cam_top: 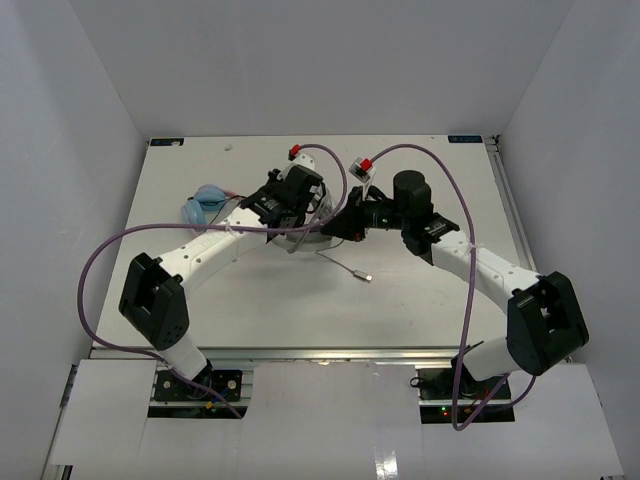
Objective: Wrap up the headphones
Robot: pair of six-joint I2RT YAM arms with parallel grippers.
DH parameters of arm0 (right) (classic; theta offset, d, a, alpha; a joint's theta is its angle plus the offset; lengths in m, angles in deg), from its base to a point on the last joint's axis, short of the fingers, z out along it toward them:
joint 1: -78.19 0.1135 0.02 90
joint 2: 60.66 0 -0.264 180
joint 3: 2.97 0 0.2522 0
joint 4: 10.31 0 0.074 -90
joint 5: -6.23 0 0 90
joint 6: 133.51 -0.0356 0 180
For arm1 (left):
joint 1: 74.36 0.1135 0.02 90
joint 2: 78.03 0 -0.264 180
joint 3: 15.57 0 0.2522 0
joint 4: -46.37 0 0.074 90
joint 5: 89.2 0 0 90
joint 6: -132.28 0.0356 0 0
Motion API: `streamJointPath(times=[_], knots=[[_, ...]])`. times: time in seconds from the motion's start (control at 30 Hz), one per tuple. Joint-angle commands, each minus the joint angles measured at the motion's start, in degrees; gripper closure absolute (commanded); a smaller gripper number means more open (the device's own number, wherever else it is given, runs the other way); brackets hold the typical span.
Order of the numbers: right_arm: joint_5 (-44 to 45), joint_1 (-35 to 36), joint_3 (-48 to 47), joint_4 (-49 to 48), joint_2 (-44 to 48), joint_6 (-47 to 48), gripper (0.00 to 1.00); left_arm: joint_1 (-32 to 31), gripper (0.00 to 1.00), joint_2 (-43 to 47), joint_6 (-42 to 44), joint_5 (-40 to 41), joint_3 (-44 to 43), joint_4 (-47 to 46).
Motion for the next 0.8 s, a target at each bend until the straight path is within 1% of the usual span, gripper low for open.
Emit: streamJointPath(times=[0.0,0.13,0.23,0.43,0.6,0.77], knots=[[-2.94,3.02,3.42,-11.92,0.82,-2.56,0.86,2.33,1.00,-0.27,-17.84,-1.48,-7.67,12.39],[-2.17,4.99,5.85,-16.64,-1.20,-3.35,0.86,3.46,1.00,-1.89,-25.18,-9.09,-11.92,18.18],[-0.35,6.10,6.54,-17.53,-2.23,-2.46,0.86,3.70,1.00,-1.33,-26.92,-13.17,-11.99,18.14],[7.83,8.90,8.25,-16.02,-3.65,1.88,0.86,4.50,1.00,3.19,-30.48,-20.97,-10.77,16.56],[13.28,10.32,10.75,-16.10,-2.97,3.71,0.87,5.08,1.00,6.16,-33.73,-24.06,-11.19,16.65],[15.74,11.41,12.22,-16.15,-1.87,5.23,0.87,5.17,1.00,9.05,-36.44,-27.03,-11.83,16.57]])
